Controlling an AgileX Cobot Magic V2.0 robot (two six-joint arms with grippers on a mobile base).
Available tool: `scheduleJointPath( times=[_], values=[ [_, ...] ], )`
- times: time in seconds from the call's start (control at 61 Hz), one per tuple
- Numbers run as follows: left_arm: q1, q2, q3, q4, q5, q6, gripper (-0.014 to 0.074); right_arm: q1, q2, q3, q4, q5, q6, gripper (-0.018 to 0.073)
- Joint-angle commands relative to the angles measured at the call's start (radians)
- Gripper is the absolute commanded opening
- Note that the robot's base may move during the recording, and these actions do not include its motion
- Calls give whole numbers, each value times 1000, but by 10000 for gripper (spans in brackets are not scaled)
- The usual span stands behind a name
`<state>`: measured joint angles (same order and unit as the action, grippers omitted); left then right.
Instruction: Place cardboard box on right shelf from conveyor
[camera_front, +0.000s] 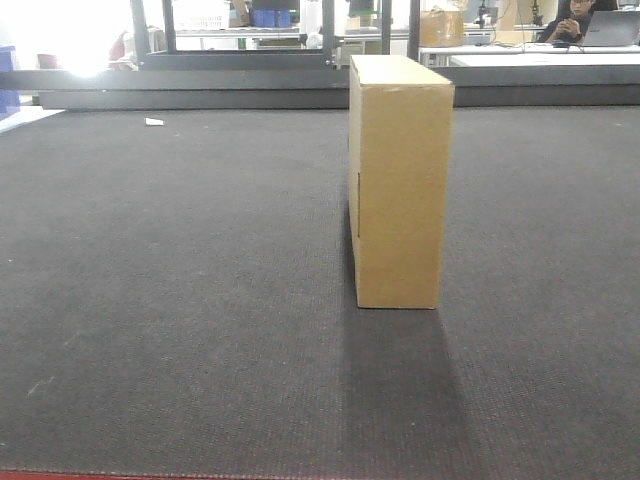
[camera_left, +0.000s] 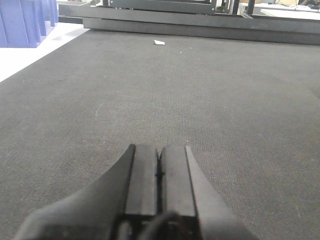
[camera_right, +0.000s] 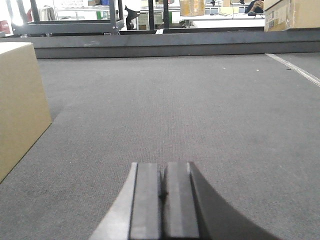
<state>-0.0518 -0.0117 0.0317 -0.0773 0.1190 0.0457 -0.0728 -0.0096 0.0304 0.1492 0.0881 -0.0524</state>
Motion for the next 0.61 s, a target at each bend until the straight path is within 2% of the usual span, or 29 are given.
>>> scheduleJointPath(
  times=[0.0, 0.59],
  values=[
    [1, -15, 10, -6, -86, 0, -116, 0, -20, -5, -6, -88, -3, 59],
    [1, -15, 10, -6, -86, 0, -116, 0, -20, -5, -6, -88, -3, 59]
  ],
)
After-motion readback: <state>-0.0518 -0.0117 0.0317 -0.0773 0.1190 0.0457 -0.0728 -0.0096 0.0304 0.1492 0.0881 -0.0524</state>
